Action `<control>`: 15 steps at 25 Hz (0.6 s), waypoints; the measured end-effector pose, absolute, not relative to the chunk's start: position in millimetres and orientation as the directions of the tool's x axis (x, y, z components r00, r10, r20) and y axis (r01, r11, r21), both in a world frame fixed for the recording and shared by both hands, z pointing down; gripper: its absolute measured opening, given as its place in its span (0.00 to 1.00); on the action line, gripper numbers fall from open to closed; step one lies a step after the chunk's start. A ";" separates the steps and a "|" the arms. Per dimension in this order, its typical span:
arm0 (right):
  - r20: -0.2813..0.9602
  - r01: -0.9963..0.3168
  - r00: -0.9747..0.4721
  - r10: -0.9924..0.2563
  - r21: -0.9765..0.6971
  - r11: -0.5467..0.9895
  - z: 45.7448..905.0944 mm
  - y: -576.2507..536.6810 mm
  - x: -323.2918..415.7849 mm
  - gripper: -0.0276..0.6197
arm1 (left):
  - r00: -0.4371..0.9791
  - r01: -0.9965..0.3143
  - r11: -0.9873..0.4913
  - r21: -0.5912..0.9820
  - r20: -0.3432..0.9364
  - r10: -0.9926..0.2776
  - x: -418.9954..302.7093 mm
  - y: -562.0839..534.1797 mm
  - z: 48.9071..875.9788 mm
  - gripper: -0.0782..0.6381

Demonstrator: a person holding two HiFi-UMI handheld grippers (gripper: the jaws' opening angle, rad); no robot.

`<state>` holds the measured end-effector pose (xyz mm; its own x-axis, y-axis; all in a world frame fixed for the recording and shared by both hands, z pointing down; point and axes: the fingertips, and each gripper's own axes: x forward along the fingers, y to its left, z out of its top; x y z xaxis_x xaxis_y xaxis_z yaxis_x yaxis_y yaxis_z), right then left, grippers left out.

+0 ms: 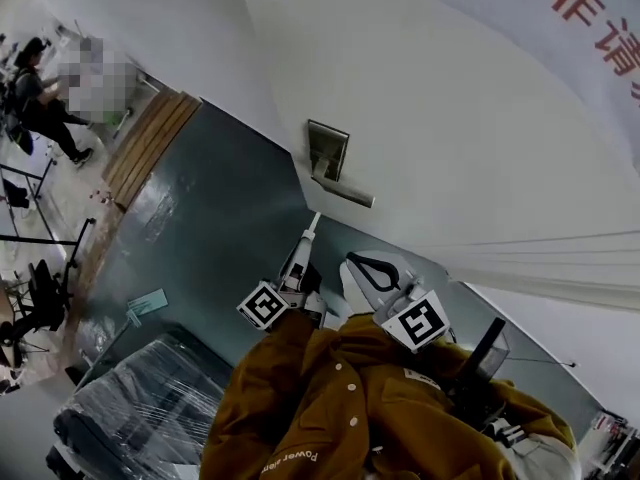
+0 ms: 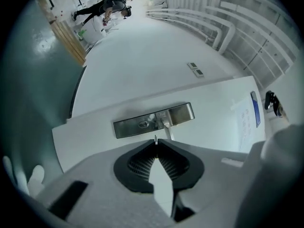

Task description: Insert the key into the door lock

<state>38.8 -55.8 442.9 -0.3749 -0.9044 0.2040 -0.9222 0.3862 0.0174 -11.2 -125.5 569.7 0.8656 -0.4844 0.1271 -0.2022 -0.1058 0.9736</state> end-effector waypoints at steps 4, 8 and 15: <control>0.218 -0.930 -0.358 -0.908 0.009 0.368 449.3 -54.0 55.0 0.05 | 0.867 -0.059 -0.039 0.998 0.032 -0.497 23.1 -147.1 568.7 0.15; 0.244 -0.931 -0.352 -0.904 0.005 0.364 454.3 -51.8 62.8 0.05 | 0.863 -0.033 -0.022 0.999 0.017 -0.505 40.9 -165.9 575.8 0.15; 0.264 -0.937 -0.337 -0.904 0.000 0.350 460.2 -49.3 78.2 0.05 | 0.852 -0.029 -0.019 0.999 0.015 -0.523 62.5 -191.8 579.4 0.15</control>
